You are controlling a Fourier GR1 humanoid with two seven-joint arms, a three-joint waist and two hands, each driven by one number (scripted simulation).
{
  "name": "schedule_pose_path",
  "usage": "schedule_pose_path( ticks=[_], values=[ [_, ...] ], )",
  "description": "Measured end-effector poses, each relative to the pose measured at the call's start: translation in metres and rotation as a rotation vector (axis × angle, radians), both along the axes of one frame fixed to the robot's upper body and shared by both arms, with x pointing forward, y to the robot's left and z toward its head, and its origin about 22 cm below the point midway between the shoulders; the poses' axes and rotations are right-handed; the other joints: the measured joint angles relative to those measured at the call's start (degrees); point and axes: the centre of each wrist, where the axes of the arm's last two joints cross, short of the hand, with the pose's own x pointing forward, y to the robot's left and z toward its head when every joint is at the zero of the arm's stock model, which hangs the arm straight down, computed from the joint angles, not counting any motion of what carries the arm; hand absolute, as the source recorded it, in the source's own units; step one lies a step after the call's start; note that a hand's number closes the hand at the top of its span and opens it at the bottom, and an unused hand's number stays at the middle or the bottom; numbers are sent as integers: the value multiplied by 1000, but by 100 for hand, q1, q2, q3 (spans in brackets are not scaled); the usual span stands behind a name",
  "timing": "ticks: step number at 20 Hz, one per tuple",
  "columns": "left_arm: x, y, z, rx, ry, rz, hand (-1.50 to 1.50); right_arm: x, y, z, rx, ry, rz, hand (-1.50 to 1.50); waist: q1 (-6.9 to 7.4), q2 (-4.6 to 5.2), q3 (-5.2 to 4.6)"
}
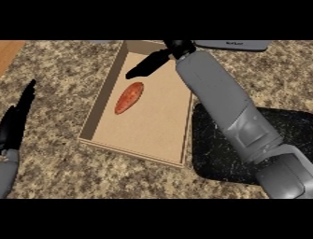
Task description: Pick the sweet potato from the tray and place it in the cardboard box
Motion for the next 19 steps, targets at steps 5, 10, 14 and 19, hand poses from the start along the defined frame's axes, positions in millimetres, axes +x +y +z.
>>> schedule_pose_path(
  ticks=[5,10,14,19],
  values=[
    [-3,2,1,0,-2,14,0,16,-41,11,67,34,-12,-150,-99,3,1],
    [-7,3,-2,-1,2,10,0,26,-103,13,91,41,-72,-150,-108,24,5],
    [-7,3,1,-4,-9,10,0,28,-161,17,77,35,-102,-150,-92,49,9],
    [-3,1,6,-3,-14,4,0,24,-209,18,36,30,-95,-150,-54,75,15]
  ],
)
